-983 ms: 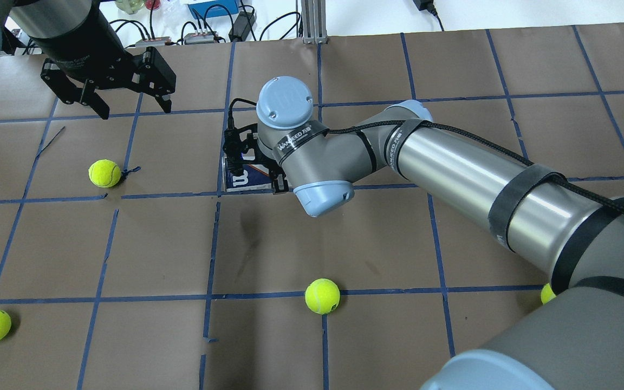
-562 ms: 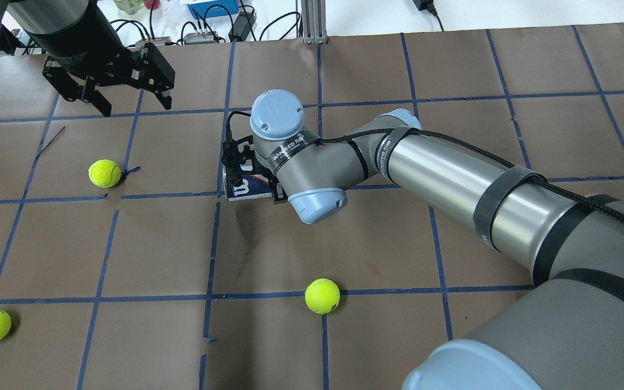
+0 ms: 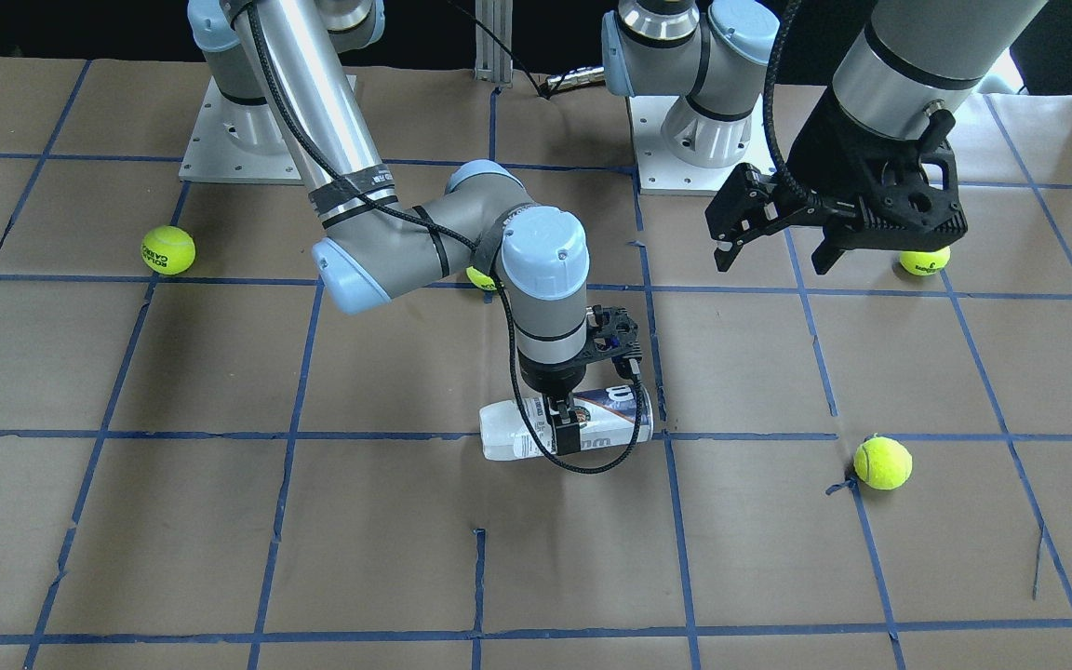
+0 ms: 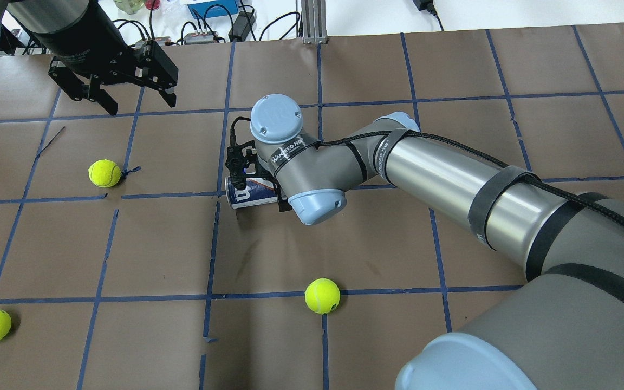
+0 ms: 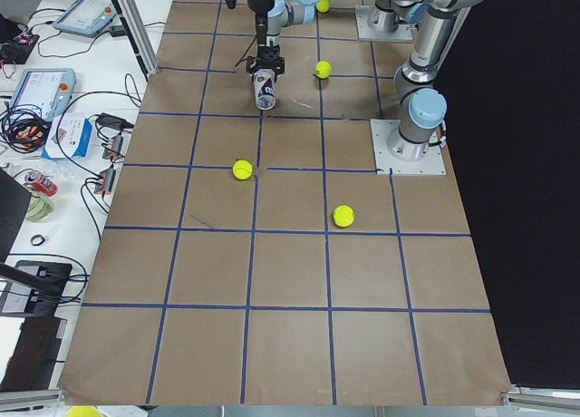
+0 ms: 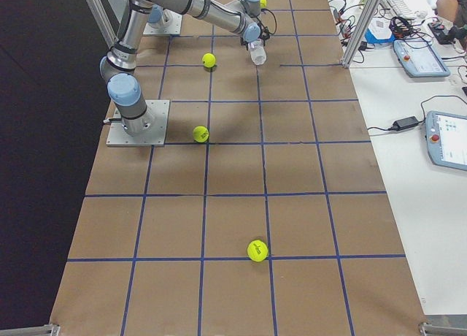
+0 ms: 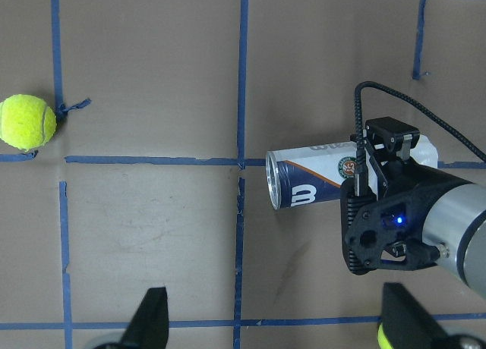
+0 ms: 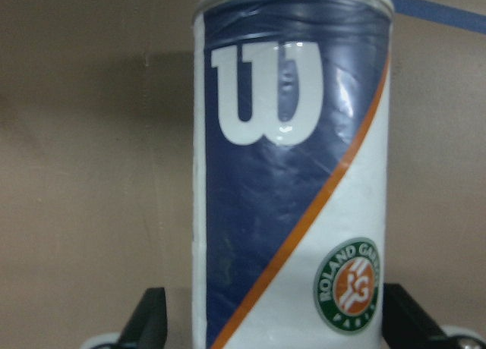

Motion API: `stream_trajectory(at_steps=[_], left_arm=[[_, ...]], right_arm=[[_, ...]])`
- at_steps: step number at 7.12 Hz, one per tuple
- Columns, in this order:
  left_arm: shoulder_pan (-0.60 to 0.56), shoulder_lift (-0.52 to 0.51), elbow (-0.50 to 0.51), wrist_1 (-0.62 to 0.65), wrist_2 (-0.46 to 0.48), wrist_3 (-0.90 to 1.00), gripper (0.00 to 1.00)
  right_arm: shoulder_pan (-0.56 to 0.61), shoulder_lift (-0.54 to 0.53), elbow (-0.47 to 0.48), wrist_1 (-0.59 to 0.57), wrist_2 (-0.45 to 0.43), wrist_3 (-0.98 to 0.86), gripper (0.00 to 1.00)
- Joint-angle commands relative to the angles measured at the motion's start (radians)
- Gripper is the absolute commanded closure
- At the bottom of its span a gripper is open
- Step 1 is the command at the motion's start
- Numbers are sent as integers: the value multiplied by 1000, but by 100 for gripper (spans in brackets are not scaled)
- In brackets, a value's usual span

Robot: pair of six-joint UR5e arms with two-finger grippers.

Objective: Lift up tennis ball bucket
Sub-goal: 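Lay the can on its side and open the right gripper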

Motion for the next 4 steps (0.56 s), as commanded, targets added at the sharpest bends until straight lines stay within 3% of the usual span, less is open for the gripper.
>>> stream_trajectory(at_steps=[1, 2, 4], left_arm=[[42, -8, 2, -5, -8, 18, 0], [59, -30, -31, -2, -8, 27, 0], [64, -161, -52, 37, -155, 41, 0]], right_arm=[[-59, -65, -1, 46, 4, 7, 0], [-144, -119, -9, 125, 16, 8, 0], [-328, -325, -7, 456, 58, 8, 0]])
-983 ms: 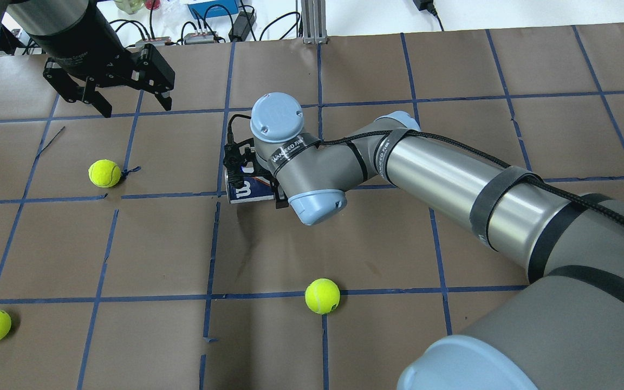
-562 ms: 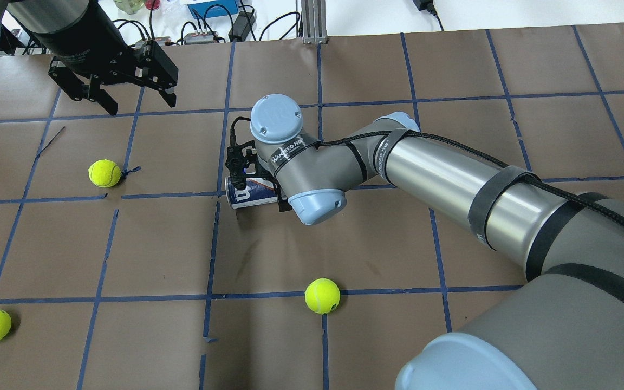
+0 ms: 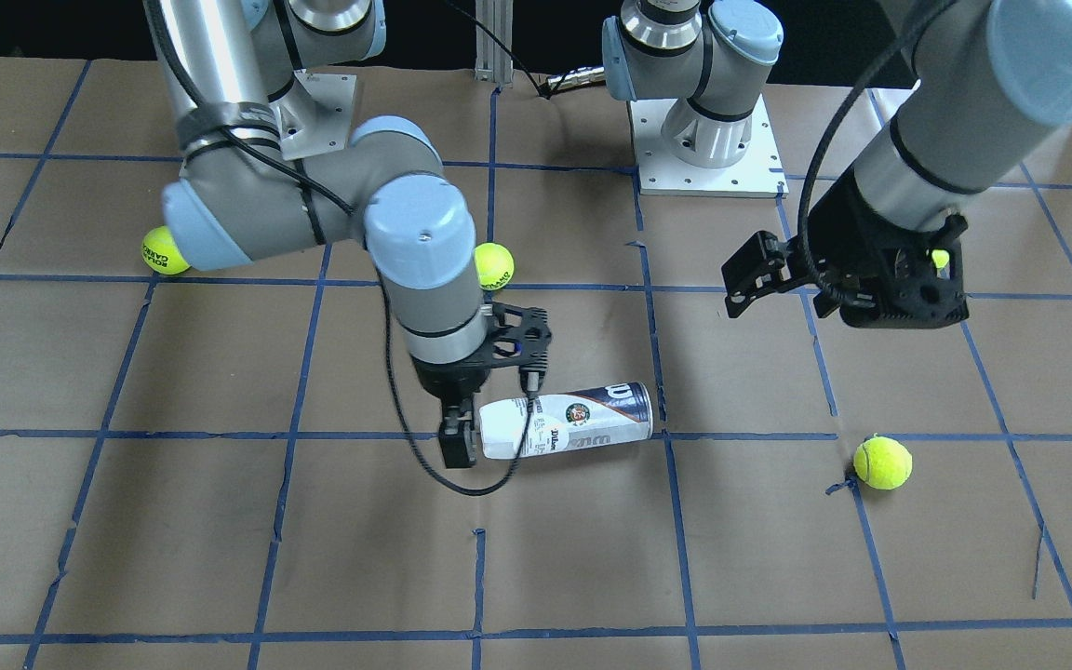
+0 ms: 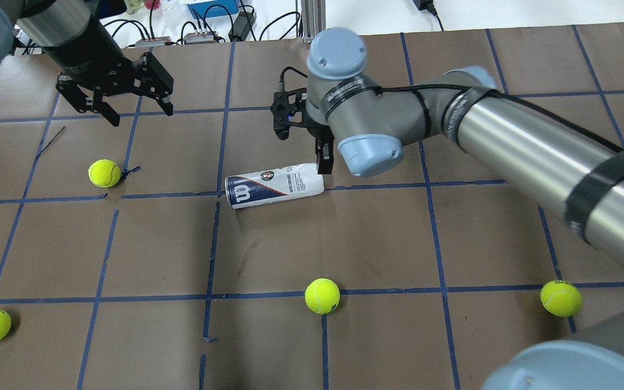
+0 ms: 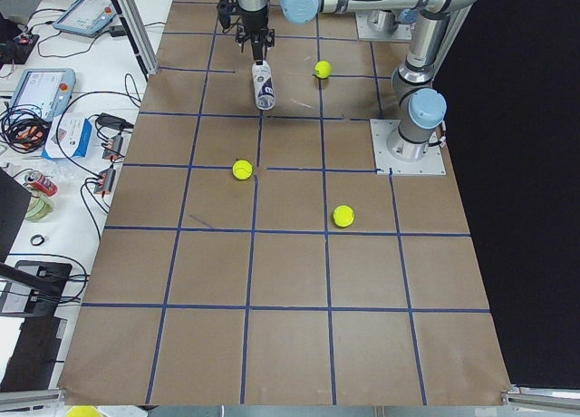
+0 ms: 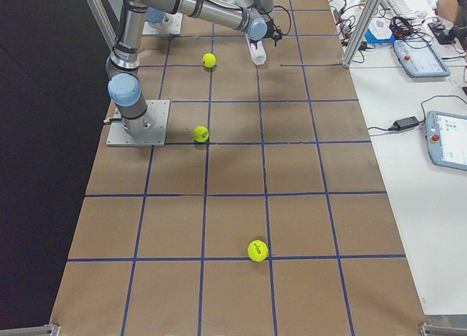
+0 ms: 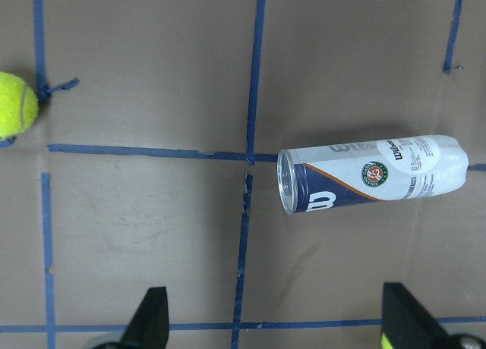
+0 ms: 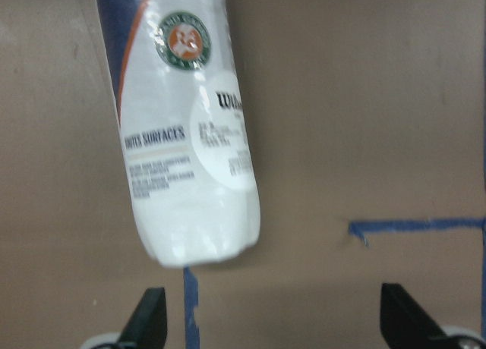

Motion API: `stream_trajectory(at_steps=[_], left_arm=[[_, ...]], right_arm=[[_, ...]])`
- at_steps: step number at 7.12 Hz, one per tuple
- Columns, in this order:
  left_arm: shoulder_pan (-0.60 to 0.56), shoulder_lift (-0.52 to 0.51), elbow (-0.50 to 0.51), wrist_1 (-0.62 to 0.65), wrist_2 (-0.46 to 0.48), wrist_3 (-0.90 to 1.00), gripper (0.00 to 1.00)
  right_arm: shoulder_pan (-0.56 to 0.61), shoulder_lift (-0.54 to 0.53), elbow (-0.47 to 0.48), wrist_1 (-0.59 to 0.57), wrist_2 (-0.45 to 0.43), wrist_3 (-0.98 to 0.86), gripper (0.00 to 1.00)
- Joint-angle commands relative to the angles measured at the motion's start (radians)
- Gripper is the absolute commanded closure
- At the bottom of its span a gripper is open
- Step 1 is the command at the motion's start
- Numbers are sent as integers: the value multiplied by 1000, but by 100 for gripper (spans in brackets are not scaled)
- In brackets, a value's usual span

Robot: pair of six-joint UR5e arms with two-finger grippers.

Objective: Lift up tennis ball bucket
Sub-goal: 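Lay the can on its side and open the right gripper, then grasp the lying can's lid end with the left gripper while the right gripper withdraws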

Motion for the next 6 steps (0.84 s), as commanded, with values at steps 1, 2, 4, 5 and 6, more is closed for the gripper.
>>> stream_trajectory(at_steps=[1, 2, 4, 5, 6], left_arm=[[22, -74, -36, 28, -94, 118, 0], [45, -75, -117, 38, -136, 172, 0], [101, -86, -310, 273, -338, 191, 0], [141, -85, -363, 293, -383, 212, 1], [151, -92, -398, 304, -457, 261, 2]], right_arm=[[-204, -222, 3, 319, 15, 2, 0], [-290, -284, -4, 384, 15, 22, 0], [-364, -350, -12, 533, 15, 194, 0], [-360, -393, -13, 607, 4, 332, 0], [-360, -403, -13, 620, 6, 474, 0]])
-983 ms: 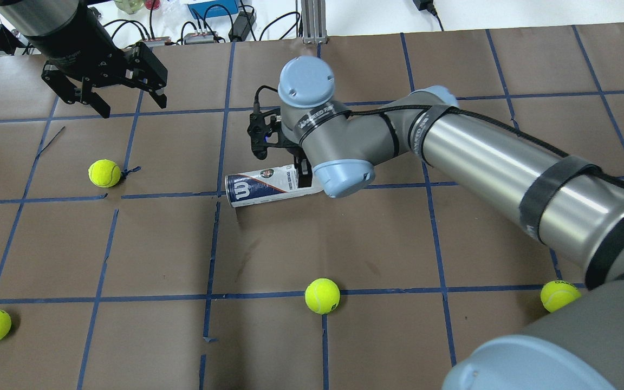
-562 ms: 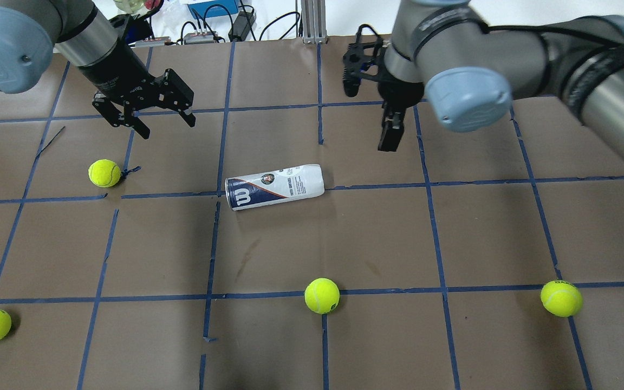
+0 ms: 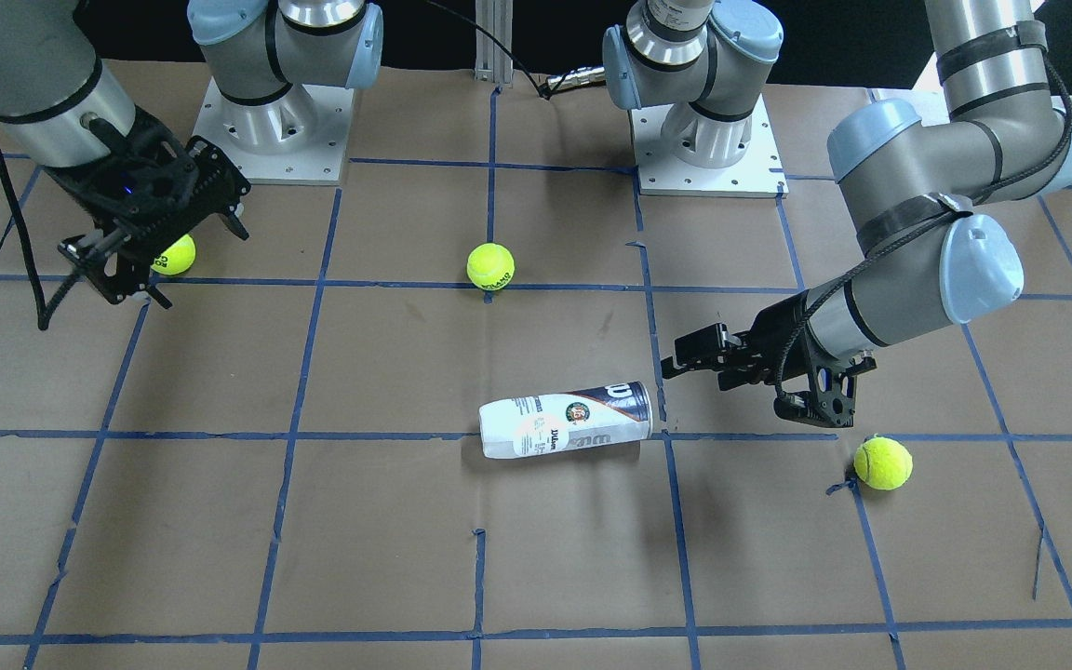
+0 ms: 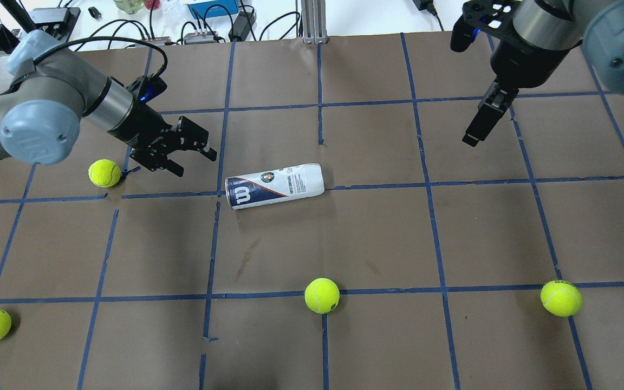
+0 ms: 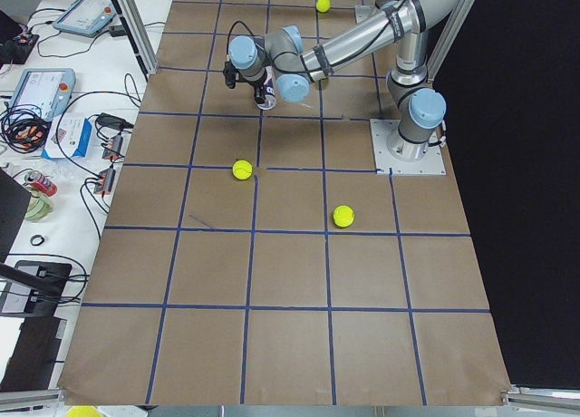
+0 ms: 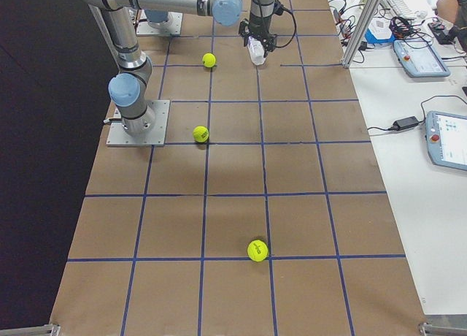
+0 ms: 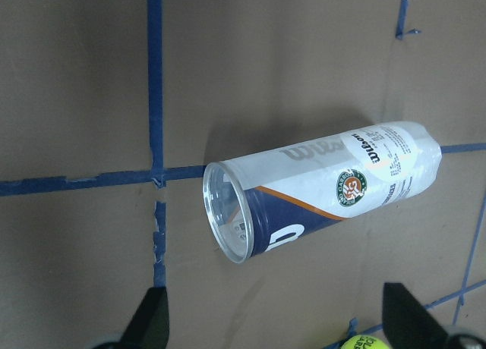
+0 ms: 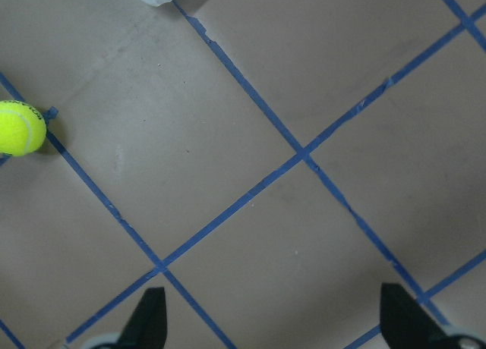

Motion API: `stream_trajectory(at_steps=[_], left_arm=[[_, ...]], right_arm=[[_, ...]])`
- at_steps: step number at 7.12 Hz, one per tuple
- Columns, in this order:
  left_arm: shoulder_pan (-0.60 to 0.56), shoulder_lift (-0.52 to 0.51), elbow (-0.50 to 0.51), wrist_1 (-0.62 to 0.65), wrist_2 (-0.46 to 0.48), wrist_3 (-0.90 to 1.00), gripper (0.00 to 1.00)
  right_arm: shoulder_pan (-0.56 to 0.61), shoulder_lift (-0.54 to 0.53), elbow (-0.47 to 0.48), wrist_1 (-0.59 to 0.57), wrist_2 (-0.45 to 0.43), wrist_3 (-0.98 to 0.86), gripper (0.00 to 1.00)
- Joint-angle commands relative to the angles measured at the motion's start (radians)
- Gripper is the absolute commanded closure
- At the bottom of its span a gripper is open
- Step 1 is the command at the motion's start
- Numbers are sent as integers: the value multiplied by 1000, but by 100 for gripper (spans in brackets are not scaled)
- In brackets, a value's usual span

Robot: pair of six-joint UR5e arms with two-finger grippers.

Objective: Lift up tennis ball bucket
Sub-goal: 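Grasp the lying can's lid end with the left gripper while the right gripper withdraws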

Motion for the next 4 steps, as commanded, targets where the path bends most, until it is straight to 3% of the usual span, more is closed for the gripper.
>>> stream_trajectory(at_steps=[1, 3, 4], left_arm=[[26, -21, -101, 100, -153, 54, 2], [24, -90, -219, 328, -194, 57, 2], [24, -125, -226, 352, -200, 56, 2]], right_arm=[[-4, -37, -1, 71, 4, 267, 0], [27, -48, 7, 125, 35, 488, 0], [51, -11, -15, 113, 44, 486, 0]])
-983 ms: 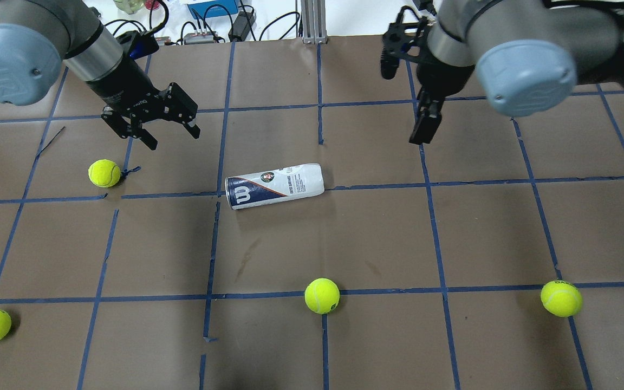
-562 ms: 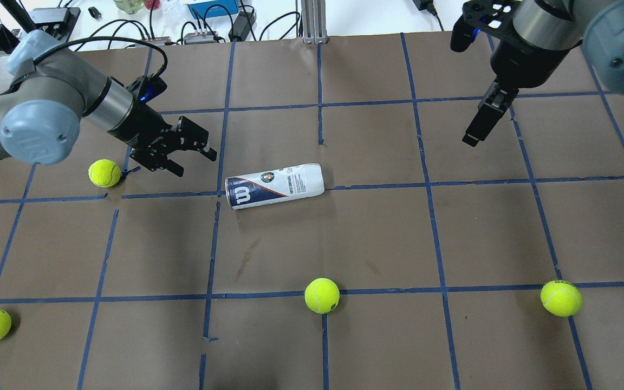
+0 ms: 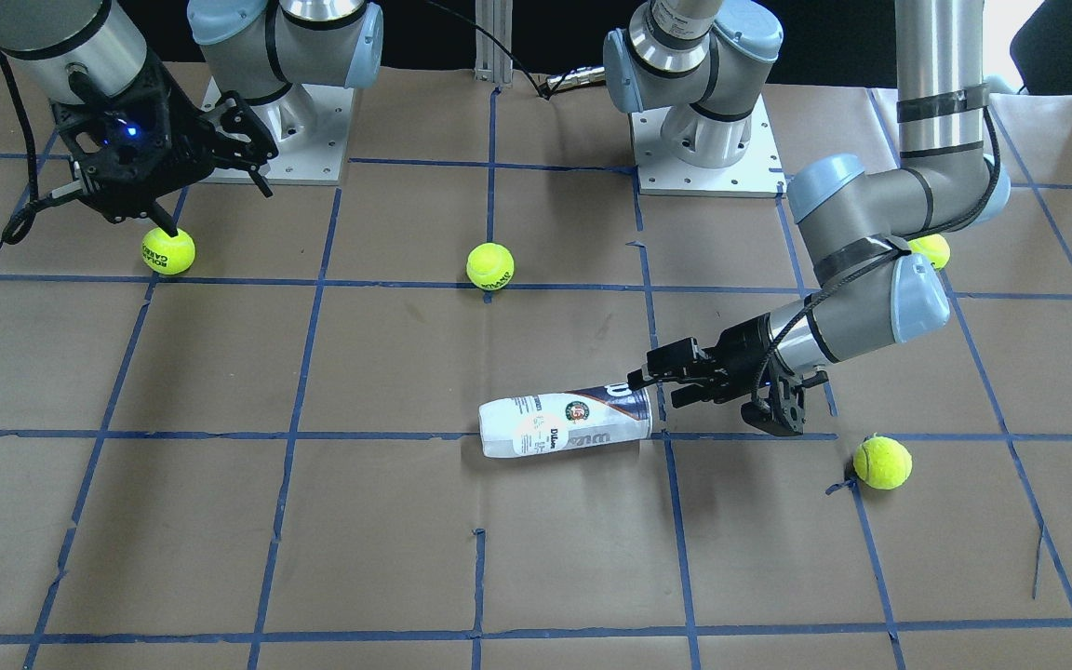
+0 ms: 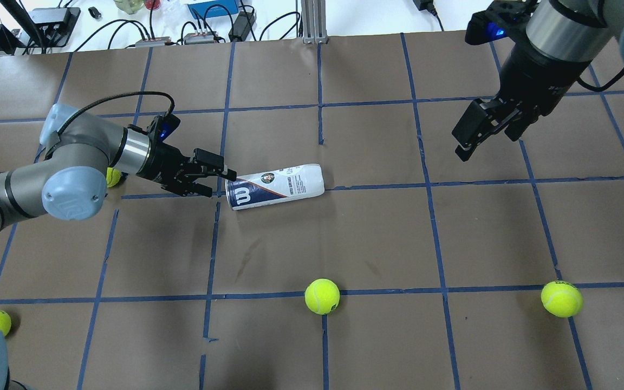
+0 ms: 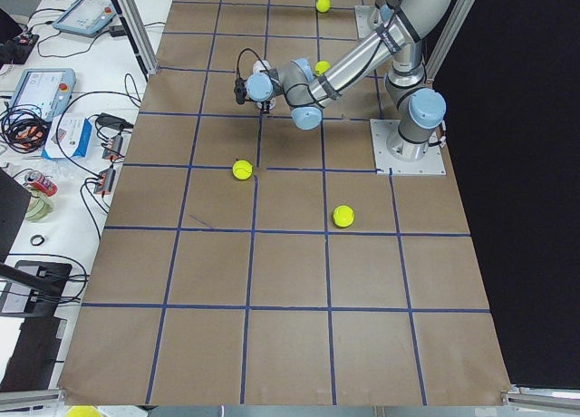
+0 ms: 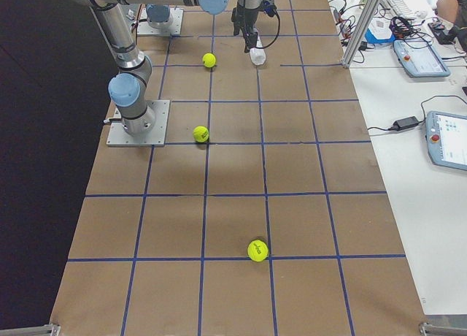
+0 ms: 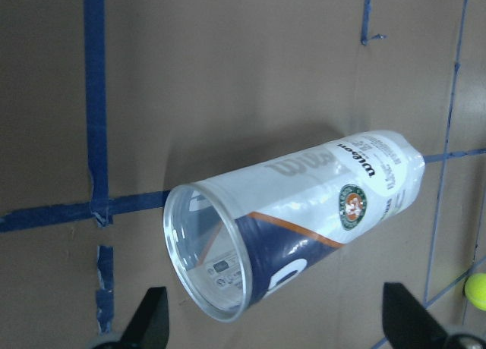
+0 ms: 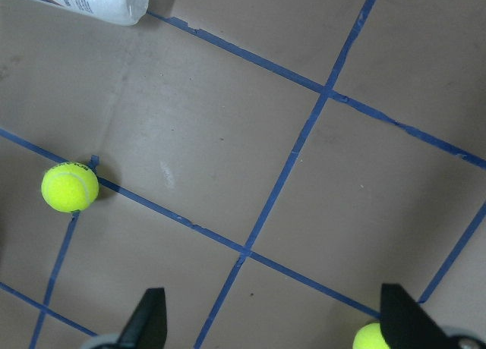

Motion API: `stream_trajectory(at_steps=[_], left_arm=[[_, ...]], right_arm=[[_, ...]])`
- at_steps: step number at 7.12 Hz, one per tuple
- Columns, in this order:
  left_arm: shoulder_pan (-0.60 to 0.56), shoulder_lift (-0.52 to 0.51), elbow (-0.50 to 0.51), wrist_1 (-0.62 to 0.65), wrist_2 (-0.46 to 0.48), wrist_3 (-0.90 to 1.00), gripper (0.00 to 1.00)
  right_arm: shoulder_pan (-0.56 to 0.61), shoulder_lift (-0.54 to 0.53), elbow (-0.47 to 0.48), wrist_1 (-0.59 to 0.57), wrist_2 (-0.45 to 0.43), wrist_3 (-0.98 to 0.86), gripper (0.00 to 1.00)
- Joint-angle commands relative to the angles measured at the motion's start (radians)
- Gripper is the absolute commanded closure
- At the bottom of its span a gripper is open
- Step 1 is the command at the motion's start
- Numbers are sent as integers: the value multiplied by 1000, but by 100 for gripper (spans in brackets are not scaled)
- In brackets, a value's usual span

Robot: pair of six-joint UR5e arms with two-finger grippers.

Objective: Lift up tennis ball bucket
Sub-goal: 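Grasp the lying can's lid end with the left gripper while the right gripper withdraws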

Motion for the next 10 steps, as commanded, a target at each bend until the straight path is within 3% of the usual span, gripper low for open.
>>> stream_trajectory(at_steps=[1, 3, 4, 5, 6, 7, 8, 10], left_arm=[[-7, -46, -30, 64, -51, -3, 5], [-7, -48, -35, 59, -151, -6, 15], [-7, -46, -35, 49, -239, -12, 37], [-7, -46, -33, 45, -247, -24, 68], [-9, -39, -32, 47, -249, -65, 93], [-9, -24, -30, 47, -252, -78, 100], [-7, -20, -25, 48, -323, -116, 100], [-20, 63, -4, 73, -341, -276, 100]], right_arm=[[30, 48, -10, -24, 16, 46, 0], [30, 42, -22, -47, 1, 55, 0], [32, 41, -51, -85, -5, 142, 0], [42, 50, -95, -58, -18, 251, 0], [61, 53, -105, -53, -21, 284, 0], [62, 51, -110, -55, -36, 286, 0], [64, 54, -110, -52, -47, 292, 0], [67, 62, -110, -42, -58, 348, 0]])
